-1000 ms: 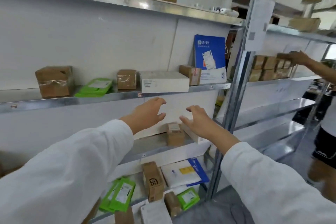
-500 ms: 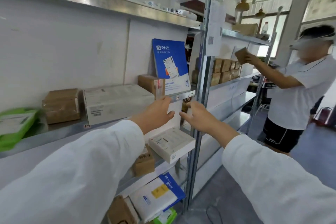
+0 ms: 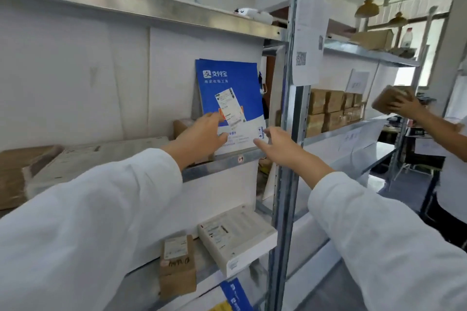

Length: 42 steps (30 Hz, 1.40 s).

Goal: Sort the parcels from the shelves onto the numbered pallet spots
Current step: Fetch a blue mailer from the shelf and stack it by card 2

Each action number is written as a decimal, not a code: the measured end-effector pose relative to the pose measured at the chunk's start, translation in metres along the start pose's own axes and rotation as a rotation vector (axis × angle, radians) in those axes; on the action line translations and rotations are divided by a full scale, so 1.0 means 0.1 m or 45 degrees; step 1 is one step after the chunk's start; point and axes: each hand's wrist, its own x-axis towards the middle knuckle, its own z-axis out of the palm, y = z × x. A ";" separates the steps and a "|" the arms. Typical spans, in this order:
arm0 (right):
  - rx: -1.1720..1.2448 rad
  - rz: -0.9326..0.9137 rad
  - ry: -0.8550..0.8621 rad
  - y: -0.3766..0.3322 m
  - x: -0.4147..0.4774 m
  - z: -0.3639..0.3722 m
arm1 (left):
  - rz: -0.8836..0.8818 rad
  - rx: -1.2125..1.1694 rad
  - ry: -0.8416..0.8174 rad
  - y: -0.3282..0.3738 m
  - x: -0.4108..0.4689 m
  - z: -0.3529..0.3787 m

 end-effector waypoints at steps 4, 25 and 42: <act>-0.024 -0.096 -0.030 0.30 0.64 -0.08 | -0.165 -0.028 0.032 -0.05 0.48 0.09; 0.859 0.115 -0.275 1.26 2.55 0.25 | -0.855 -0.171 0.286 -0.43 1.64 0.57; 1.218 0.113 0.104 1.08 2.18 -0.01 | -0.703 -0.493 0.680 -0.38 1.55 0.55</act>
